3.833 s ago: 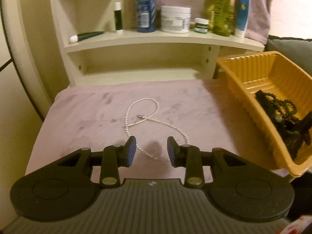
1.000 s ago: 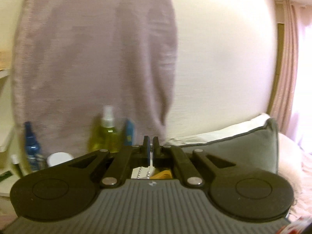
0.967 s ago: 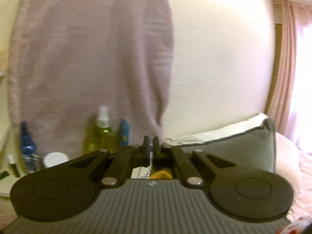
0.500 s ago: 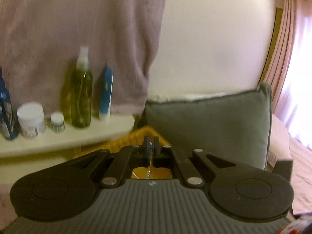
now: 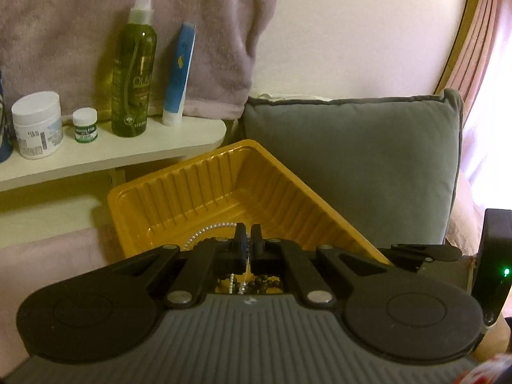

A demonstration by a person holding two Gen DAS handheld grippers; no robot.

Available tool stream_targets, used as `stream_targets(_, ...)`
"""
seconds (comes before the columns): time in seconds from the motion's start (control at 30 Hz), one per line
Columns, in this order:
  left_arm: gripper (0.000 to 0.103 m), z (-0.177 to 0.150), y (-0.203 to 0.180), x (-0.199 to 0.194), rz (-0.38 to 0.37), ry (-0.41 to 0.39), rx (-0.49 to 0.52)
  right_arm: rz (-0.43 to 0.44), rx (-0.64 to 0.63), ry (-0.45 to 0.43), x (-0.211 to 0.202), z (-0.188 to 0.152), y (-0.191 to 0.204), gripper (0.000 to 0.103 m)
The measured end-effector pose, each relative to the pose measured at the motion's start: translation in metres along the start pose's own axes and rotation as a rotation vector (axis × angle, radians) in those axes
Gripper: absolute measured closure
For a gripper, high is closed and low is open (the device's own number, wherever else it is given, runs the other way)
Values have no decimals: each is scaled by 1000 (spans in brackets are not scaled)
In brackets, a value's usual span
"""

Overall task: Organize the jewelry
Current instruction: 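Lift the pearl necklace high with the left gripper and lower it into the tray, then open the left gripper to drop the pearl necklace in the tray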

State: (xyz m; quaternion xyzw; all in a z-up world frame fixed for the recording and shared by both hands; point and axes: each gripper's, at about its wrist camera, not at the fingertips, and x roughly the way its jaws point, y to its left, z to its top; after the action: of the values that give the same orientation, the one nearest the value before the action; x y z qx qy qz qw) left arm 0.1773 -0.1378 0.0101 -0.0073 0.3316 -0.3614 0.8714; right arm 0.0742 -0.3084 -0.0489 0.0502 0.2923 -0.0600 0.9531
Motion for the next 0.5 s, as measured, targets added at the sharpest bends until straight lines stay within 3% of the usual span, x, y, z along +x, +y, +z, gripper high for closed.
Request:
stream_targets(0.13, 89, 0, 2, -2, 6, -4, -4, 1, 0, 0, 0, 0, 0, 98)
stream_targets(0.5, 87, -1, 14, -17, 86, -30, -12, 0, -1, 0, 0, 0, 0, 98)
